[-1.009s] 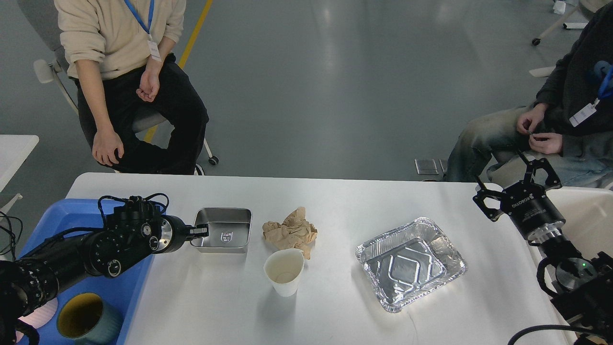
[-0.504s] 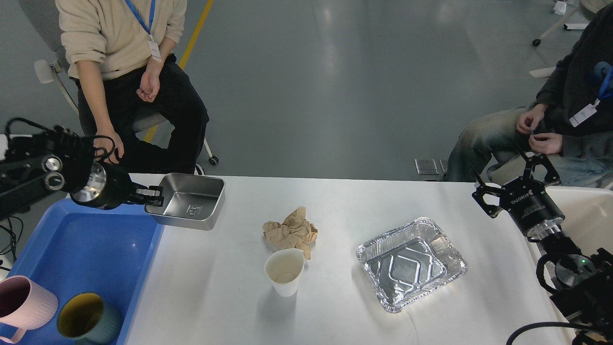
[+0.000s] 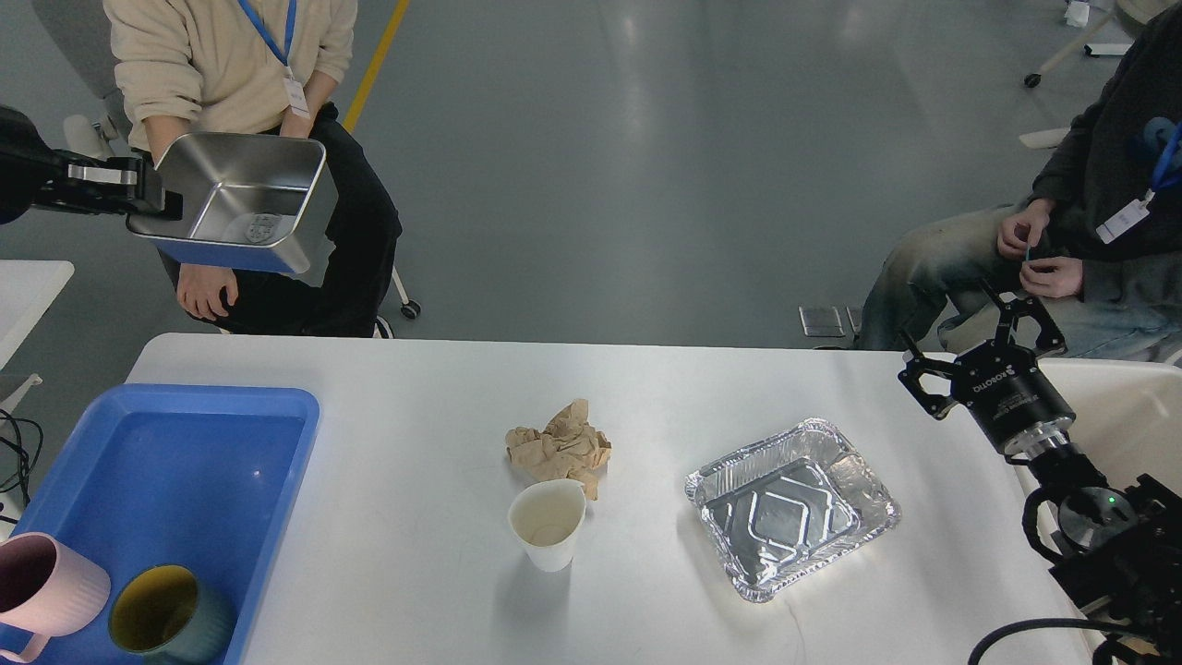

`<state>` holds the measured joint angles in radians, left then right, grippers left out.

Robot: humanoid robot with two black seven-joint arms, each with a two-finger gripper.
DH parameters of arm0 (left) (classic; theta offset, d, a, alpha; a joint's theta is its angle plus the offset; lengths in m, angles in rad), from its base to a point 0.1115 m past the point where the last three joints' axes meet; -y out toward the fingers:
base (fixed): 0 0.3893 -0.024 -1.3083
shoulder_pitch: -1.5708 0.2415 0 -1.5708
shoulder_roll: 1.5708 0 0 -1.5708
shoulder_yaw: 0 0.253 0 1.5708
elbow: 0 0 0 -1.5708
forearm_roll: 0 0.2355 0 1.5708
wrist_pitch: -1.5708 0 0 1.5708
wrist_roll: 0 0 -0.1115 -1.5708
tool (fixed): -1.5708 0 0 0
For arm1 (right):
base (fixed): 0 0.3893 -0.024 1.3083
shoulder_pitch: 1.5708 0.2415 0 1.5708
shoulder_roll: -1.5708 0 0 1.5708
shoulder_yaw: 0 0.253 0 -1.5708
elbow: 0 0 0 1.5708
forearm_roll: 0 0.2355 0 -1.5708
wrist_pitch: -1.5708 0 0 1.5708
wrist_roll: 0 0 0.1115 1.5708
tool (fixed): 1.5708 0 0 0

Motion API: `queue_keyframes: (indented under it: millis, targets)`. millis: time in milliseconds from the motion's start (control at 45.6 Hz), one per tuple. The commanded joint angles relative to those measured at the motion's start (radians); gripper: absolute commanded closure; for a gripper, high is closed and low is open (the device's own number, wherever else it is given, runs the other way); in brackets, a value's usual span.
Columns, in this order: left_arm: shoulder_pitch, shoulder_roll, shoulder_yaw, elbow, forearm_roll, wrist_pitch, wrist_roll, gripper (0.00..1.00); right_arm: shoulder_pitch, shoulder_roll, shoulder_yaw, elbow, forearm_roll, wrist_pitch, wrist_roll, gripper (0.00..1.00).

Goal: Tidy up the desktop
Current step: 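Lift the steel box and set it down in the blue tray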

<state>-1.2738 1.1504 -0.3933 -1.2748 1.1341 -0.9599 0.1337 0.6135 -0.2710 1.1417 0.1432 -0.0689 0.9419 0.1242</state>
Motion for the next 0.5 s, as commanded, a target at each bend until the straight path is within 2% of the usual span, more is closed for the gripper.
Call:
queue_keyframes:
  millis: [0,88,197,263,482]
  targets:
    - [0.132,0.009,0.001,0.139,0.004,0.0,-0.055,0.96,-0.001,0.0,0.001,0.001,0.0,0.0,0.0,0.0]
    - [0.214,-0.012,0.011,0.319,0.035,0.029,-0.127,0.96,-0.003,0.0,0.0,0.001,0.0,0.0,0.0,0.0]
    - [0.336,-0.086,0.022,0.511,0.136,0.144,-0.281,0.96,-0.005,0.0,0.0,0.004,0.0,0.0,0.0,0.0]
    - [0.375,-0.147,0.024,0.607,0.202,0.213,-0.35,0.96,-0.005,0.0,0.0,0.004,0.0,0.0,0.0,0.0]
    - [0.422,-0.357,0.112,0.919,0.22,0.352,-0.448,0.96,-0.005,0.001,0.0,0.004,-0.014,0.0,0.002,0.0]
